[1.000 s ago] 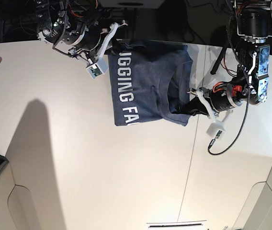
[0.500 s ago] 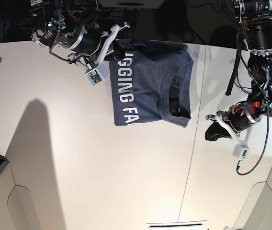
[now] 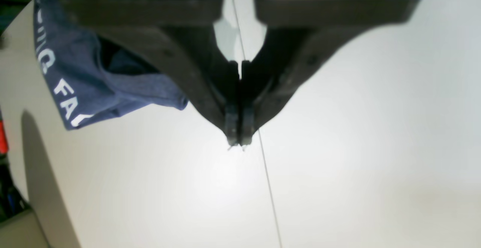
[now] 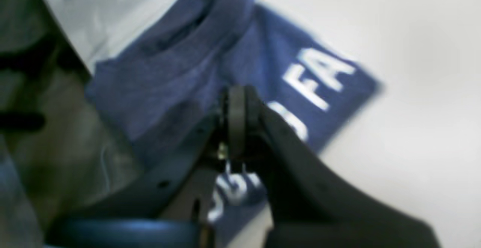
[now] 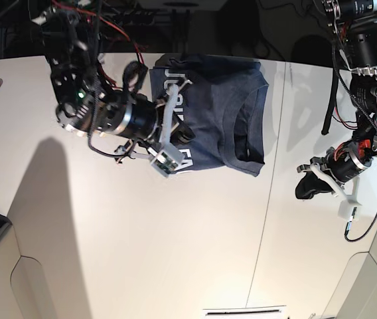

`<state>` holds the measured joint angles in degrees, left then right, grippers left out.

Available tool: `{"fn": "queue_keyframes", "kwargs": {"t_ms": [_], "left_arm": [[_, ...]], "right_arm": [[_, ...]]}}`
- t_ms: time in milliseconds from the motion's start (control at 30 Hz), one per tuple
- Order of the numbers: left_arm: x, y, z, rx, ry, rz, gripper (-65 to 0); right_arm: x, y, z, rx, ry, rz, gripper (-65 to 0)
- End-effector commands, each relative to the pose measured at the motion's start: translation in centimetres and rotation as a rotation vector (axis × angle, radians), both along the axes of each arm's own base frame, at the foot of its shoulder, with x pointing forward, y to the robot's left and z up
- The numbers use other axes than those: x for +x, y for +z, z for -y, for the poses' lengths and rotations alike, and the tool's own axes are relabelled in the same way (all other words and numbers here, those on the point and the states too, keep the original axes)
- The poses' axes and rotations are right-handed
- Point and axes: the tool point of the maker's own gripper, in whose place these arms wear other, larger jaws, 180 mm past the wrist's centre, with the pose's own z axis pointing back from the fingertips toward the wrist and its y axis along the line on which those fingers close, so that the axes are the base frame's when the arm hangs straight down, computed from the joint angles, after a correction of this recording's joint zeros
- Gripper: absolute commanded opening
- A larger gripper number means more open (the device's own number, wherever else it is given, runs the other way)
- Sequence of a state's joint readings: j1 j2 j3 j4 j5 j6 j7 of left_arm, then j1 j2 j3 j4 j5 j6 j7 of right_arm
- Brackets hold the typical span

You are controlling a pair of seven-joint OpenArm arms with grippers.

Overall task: Layout the t-shirt on the table in an organized manner, then fold the t-shirt properly
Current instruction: 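Drag the folded shirt bundle with the right gripper toward the table edge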

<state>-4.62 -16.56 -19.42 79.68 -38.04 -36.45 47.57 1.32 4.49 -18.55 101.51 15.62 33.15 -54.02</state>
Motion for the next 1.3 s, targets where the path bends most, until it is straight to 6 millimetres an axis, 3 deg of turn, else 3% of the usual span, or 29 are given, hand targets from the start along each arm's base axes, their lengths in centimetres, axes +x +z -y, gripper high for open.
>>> {"fn": "queue_keyframes", "kwargs": {"t_ms": [0,200,367,500,600,867,1067,1267], "left_arm": [[1.0,1.7,-0.4,-0.001,0.004,0.055,-65.0],[1.0,1.7,-0.4,0.0,0.004,0.055,-65.0],[1.0,1.6,-0.4,0.0,0.004,0.055,-65.0],[1.0,1.7,-0.4,0.0,0.004,0.055,-65.0],[1.0,1.7,-0.4,0.0,0.004,0.055,-65.0],[1.0,1.7,-0.4,-0.001,0.004,0.055,-65.0],[1.0,1.7,-0.4,-0.001,0.004,0.055,-65.0],[1.0,1.9,-0.3,-0.017,0.005,0.062,-65.0]], "right_arm": [[1.5,0.9,-1.1,0.022,0.023,0.035,-65.0],[2.8,-3.3,-3.5,-0.141,0.221,-0.026,-65.0],[2.2,-7.8,-2.2,-0.289,0.291,-0.124,-65.0],[1.7,-11.9,1.6,-0.429,0.233,-0.218,-65.0],[2.7,-13.7,4.9,-0.513,0.067,-0.26,-65.0],[5.1,-14.4,12.8,-0.485,-0.489,-0.354,-65.0],[4.2,-15.1,19.4,-0.396,-0.871,-0.469,-65.0],[3.0,-14.7,25.6,-0.268,-1.154,-0.461,-65.0]]}}
